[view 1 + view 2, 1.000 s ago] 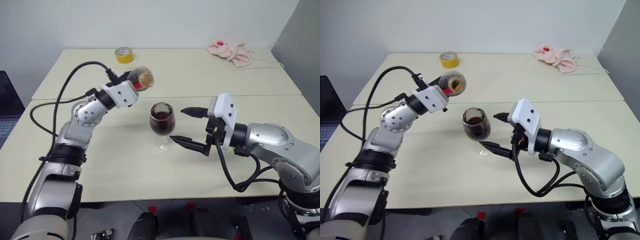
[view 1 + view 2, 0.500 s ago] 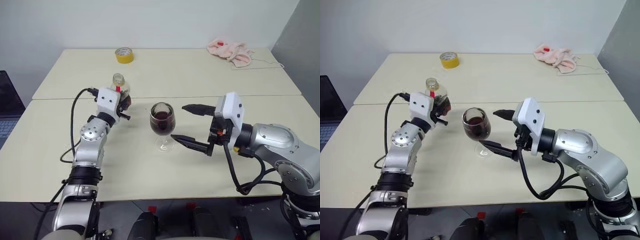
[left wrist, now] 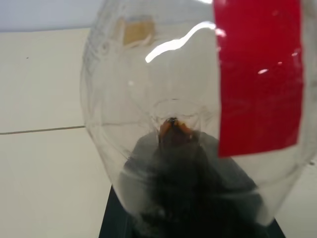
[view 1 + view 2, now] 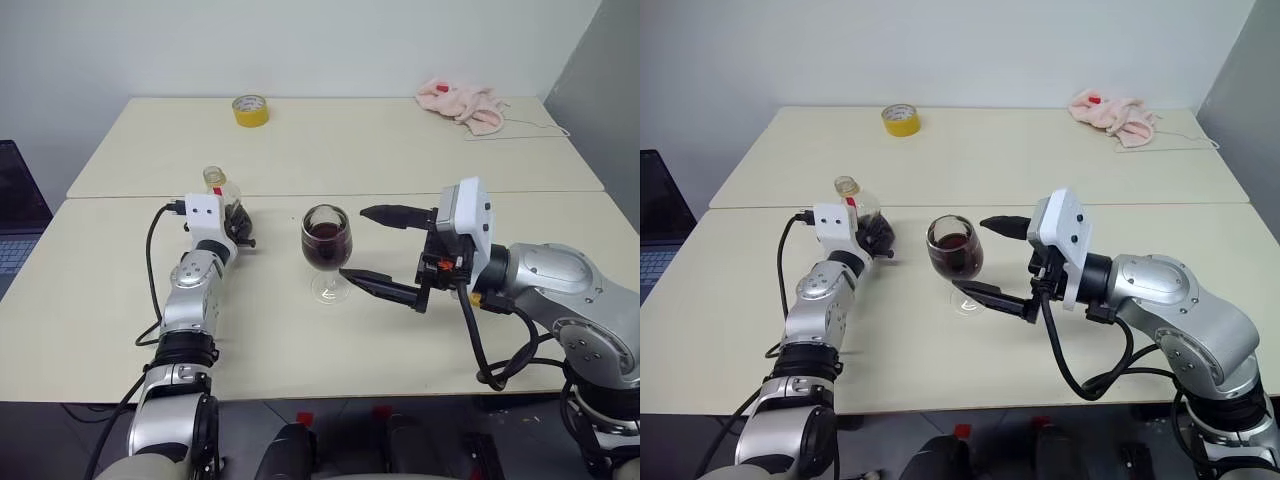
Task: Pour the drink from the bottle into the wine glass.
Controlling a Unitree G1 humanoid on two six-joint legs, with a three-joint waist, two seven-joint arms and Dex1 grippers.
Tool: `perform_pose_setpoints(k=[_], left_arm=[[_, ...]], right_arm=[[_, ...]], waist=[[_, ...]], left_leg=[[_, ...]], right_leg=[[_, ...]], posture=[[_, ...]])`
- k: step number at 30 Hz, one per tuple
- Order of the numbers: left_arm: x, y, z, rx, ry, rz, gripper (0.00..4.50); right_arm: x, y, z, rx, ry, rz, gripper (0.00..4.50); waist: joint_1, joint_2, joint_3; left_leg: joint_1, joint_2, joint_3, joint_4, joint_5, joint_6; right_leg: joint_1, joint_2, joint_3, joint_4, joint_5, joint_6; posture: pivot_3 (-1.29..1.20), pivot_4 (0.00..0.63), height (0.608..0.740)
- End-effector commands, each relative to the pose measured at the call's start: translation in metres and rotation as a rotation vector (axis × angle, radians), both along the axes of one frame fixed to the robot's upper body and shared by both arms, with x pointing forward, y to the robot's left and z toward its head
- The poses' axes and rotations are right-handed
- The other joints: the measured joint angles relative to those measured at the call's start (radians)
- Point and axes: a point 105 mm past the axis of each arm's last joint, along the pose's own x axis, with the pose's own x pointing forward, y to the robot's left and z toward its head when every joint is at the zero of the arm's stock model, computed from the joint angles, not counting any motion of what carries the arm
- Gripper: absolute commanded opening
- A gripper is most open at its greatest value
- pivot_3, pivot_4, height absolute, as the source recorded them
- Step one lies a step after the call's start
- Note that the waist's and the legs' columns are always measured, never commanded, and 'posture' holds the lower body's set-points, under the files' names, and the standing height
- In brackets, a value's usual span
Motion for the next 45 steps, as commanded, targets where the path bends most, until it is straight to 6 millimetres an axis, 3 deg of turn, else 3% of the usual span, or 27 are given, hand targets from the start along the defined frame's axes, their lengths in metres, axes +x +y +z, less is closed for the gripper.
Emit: perform_pose_setpoints(k=[1, 8, 20, 28, 37, 45], left_arm=[[0.003, 0.004, 0.012, -0.048, -0.054, 0.029, 0.74], [0.007, 0.007, 0.011, -0.058, -0.049, 0.052, 0.74], [0.004, 0.005, 0.019, -0.036, -0.09, 0.013, 4.49], [-0.004, 0.003, 0.023, 0.036, -0.104, -0.03, 4.49], [-0.031, 0.014, 0.028, 0.113, -0.125, -0.045, 4.49], [-0.073, 0.004, 0.025, 0.127, -0.088, -0.103, 4.49]], right_arm=[[-0.006, -0.001, 0.009, 0.007, -0.041, 0.018, 4.5], [-0.006, -0.001, 0.008, 0.005, -0.041, 0.018, 4.5], [-0.006, -0.001, 0.003, -0.004, -0.014, 0.018, 4.5], [-0.007, -0.004, 0.0, -0.008, -0.019, 0.015, 4.5], [-0.006, -0.014, -0.012, -0.014, 0.011, -0.029, 4.5], [0.026, -0.064, -0.041, 0.036, 0.083, -0.305, 4.5]], waist=[[0.0, 0.0, 0.0], [0.001, -0.001, -0.001], [0.002, -0.001, -0.001], [0.002, -0.001, -0.001], [0.004, -0.001, -0.001], [0.019, -0.001, -0.001]], left_leg=[[0.0, 0.0, 0.0, 0.0, 0.0, 0.0], [0.0, 0.0, 0.0, 0.0, 0.0, 0.0], [0.0, 0.0, 0.0, 0.0, 0.0, 0.0], [0.0, 0.0, 0.0, 0.0, 0.0, 0.0], [0.0, 0.0, 0.0, 0.0, 0.0, 0.0], [0.001, 0.001, 0.001, -0.001, 0.0, 0.0]], right_leg=[[0.0, 0.0, 0.0, 0.0, 0.0, 0.0], [0.0, 0.0, 0.0, 0.0, 0.0, 0.0], [0.0, 0.0, 0.0, 0.0, 0.0, 0.0], [0.0, 0.0, 0.0, 0.0, 0.0, 0.0], [0.0, 0.0, 0.001, -0.001, 0.0, 0.0], [0.002, 0.0, 0.001, -0.004, 0.0, 0.0]], posture=[[0.0, 0.15, 0.74], [0.0, 0.15, 0.74], [0.0, 0.15, 0.74], [0.0, 0.15, 0.74], [0.0, 0.15, 0.74], [0.0, 0.15, 0.74]])
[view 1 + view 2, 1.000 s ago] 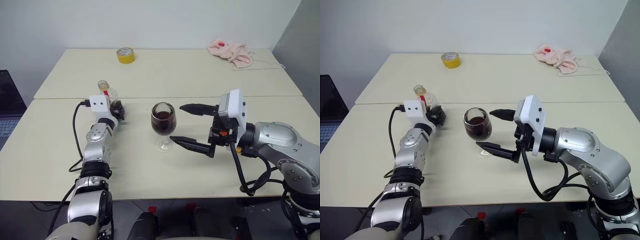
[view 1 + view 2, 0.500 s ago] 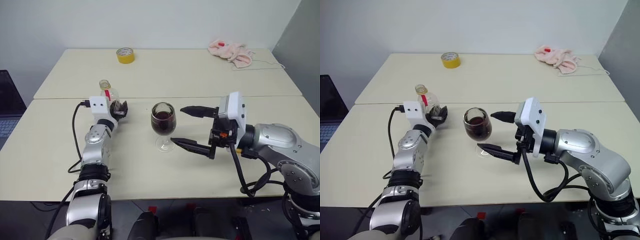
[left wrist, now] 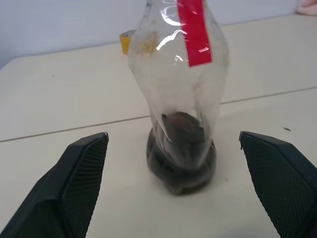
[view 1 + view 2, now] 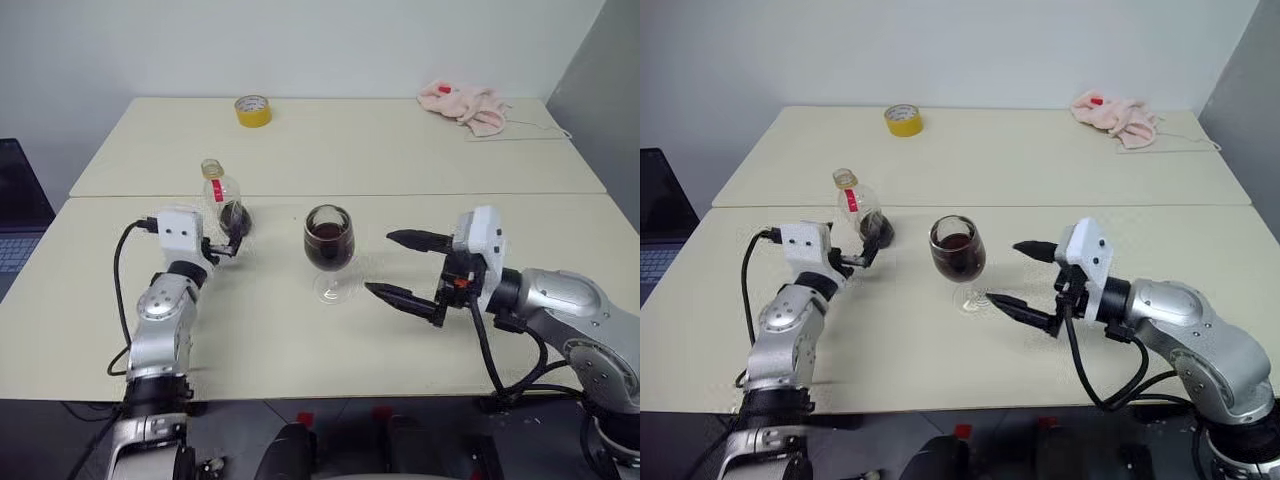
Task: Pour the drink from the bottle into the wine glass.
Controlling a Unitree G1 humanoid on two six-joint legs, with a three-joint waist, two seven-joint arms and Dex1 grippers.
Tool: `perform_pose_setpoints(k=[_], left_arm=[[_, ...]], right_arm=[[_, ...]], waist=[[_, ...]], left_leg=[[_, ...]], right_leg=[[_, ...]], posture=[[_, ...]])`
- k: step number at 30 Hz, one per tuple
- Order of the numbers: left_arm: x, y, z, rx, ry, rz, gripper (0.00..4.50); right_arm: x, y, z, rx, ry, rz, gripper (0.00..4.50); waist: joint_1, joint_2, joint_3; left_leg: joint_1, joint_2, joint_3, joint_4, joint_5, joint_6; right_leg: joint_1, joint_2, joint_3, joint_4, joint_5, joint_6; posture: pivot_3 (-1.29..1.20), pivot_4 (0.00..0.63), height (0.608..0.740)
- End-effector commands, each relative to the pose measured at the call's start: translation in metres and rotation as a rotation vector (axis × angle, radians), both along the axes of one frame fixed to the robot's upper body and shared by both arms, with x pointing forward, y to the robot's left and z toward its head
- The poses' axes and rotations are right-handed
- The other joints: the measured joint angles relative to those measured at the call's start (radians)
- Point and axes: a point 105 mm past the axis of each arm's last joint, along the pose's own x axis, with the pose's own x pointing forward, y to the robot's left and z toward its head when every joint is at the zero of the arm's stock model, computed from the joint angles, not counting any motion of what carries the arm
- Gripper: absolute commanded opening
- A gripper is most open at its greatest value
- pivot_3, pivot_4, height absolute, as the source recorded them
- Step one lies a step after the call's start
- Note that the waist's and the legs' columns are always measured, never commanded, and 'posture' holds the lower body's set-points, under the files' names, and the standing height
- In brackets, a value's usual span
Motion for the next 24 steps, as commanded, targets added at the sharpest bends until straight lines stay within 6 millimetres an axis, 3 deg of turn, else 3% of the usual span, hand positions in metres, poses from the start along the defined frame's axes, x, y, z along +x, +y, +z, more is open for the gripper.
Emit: perform_pose_setpoints(k=[1, 6, 9, 14, 24], left_arm=[[-0.015, -0.008, 0.02, -0.001, -0.04, -0.034, 4.49], [-0.035, -0.017, 0.012, -0.002, -0.001, -0.019, 4.49], [-0.045, -0.025, 0.01, -0.04, -0.014, -0.004, 4.49], [-0.046, -0.023, 0.009, -0.061, -0.027, 0.029, 4.49], [-0.054, -0.029, 0.005, -0.098, -0.058, 0.005, 4.49]], right_arm=[[0.01, -0.021, 0.002, 0.037, -0.054, -0.112, 4.5], [0.019, -0.036, -0.021, 0.109, -0.023, -0.231, 4.5], [0.03, -0.043, -0.041, 0.186, -0.045, -0.393, 4.5], [0.058, -0.069, -0.05, 0.363, -0.098, -0.736, 4.5], [0.065, -0.069, -0.066, 0.316, -0.184, -0.78, 4.5]], waist=[[0.002, 0.0, 0.0], [0.002, 0.0, 0.0], [0.003, -0.001, -0.001], [0.002, 0.001, -0.001], [0.001, 0.002, -0.002]], left_leg=[[0.0, 0.0, 0.0, 0.0, 0.0, 0.0], [0.001, 0.001, 0.001, -0.001, 0.0, 0.0], [0.003, 0.001, 0.001, -0.002, 0.0, 0.0], [0.004, 0.001, 0.002, -0.002, 0.0, 0.0], [0.004, 0.001, 0.002, -0.003, 0.0, 0.0]], right_leg=[[0.0, 0.0, 0.0, 0.0, 0.0, 0.0], [0.001, 0.001, 0.001, -0.001, 0.0, 0.0], [0.002, 0.001, 0.001, -0.002, 0.0, 0.0], [0.002, 0.001, 0.001, -0.001, 0.0, 0.0], [0.002, 0.001, 0.002, -0.002, 0.0, 0.0]], posture=[[0.0, 0.15, 0.74], [0.0, 0.15, 0.74], [0.0, 0.15, 0.74], [0.0, 0.15, 0.74], [0.0, 0.15, 0.74]])
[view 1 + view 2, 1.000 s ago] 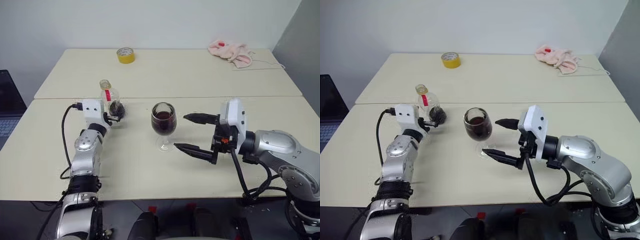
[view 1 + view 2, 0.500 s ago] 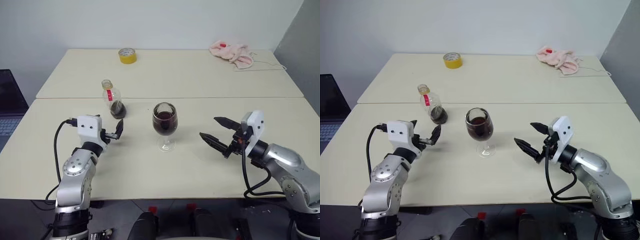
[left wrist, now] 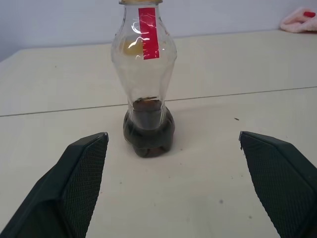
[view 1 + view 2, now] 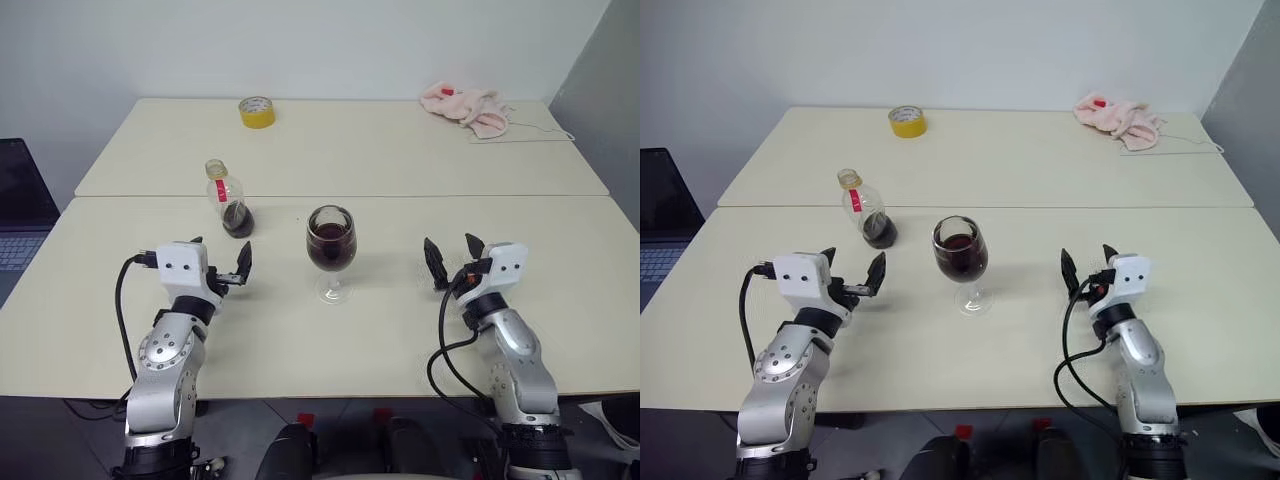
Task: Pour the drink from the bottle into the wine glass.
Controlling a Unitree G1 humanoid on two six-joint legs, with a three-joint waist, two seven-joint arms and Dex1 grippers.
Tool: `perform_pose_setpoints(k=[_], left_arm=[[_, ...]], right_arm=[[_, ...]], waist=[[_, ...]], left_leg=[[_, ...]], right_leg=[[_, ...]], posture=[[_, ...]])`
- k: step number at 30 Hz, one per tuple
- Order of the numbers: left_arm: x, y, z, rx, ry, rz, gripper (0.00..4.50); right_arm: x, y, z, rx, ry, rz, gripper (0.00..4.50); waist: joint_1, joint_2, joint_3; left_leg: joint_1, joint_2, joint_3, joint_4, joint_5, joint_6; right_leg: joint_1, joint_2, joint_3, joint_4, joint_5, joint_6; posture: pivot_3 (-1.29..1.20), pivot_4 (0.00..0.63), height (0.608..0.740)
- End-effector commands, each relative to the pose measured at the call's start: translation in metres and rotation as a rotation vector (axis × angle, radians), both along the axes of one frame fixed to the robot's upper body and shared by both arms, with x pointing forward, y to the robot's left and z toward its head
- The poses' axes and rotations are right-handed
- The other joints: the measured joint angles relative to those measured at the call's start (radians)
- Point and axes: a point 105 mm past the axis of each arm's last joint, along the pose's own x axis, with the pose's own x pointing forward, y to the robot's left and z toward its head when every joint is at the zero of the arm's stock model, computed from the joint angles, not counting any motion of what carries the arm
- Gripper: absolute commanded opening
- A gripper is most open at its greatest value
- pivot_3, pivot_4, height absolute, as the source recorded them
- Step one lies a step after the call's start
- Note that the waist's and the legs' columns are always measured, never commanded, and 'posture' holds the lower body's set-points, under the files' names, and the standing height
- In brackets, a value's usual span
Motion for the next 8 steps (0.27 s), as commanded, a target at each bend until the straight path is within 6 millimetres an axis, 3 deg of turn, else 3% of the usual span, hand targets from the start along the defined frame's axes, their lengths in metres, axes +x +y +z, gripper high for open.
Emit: perform_pose_setpoints(k=[1, 8], left_arm=[[-0.006, -0.0053, 0.0075, -0.008, -0.045, -0.023, 4.49], [-0.0031, -0.0029, 0.0113, 0.014, -0.092, -0.011, 4.49]], right_arm=[[0.0028, -0.0018, 0.0082, -0.047, -0.051, 0.01, 4.5], [0.0099, -0.0058, 0.0099, -0.047, -0.052, 0.014, 4.5]], waist=[[0.0, 0.0, 0.0], [0.0, 0.0, 0.0]], left_leg=[[0.0, 0.0, 0.0, 0.0, 0.0, 0.0], [0.0, 0.0, 0.0, 0.0, 0.0, 0.0]], right_leg=[[0.0, 0.0, 0.0, 0.0, 0.0, 0.0], [0.0, 0.0, 0.0, 0.0, 0.0, 0.0]], posture=[[0.0, 0.15, 0.74], [0.0, 0.15, 0.74]])
